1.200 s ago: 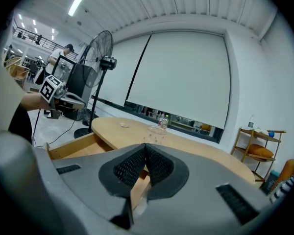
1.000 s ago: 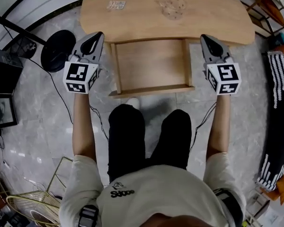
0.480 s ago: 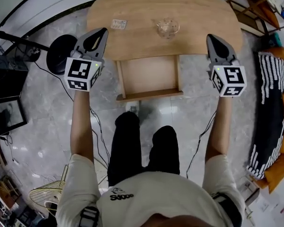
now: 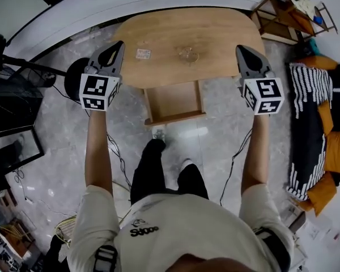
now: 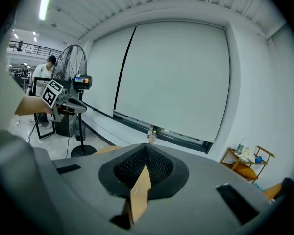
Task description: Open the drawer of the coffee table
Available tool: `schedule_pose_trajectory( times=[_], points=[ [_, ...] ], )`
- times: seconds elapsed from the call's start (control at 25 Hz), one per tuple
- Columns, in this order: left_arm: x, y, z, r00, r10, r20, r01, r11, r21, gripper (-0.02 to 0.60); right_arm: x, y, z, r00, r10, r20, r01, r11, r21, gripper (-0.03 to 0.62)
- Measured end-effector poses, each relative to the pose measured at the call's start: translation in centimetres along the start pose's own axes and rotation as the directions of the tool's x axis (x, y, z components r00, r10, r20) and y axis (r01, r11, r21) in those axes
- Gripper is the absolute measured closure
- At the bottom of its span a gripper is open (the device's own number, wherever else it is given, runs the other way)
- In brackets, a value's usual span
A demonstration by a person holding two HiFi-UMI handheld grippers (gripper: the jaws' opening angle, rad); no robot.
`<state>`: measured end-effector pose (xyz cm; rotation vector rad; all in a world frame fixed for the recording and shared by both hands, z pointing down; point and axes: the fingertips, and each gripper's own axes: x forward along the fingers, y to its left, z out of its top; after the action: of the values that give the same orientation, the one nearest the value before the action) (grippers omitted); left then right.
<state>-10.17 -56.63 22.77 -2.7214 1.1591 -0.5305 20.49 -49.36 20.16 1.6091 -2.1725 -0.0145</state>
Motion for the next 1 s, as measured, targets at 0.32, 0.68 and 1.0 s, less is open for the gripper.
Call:
schedule_pose_trajectory(
  times=[0.32, 0.68, 1.0],
  points=[
    [-3.6, 2.6, 10.3, 0.999, 0.0, 0.037, -0.001, 1.0, 0.01, 0.563, -4.2, -2.0, 11.3, 0.998, -0.032, 0.056, 0.033, 0.999, -0.024, 0.588],
    [-9.9, 1.1, 18.3, 0.996, 0.039, 0.086, -0.04, 0.999, 0.018, 0.563, -11.1, -1.4, 17.6, 0.996, -0.009, 0.093, 0.016, 0.997, -0.075, 0.588],
    [-18.0, -6.4, 21.1, 0.995, 0.043, 0.094, -0.048, 0.998, 0.049, 0.561, -20.0, 1.0, 18.0, 0.99, 0.004, 0.14, 0.005, 0.998, -0.064, 0.588]
  ],
)
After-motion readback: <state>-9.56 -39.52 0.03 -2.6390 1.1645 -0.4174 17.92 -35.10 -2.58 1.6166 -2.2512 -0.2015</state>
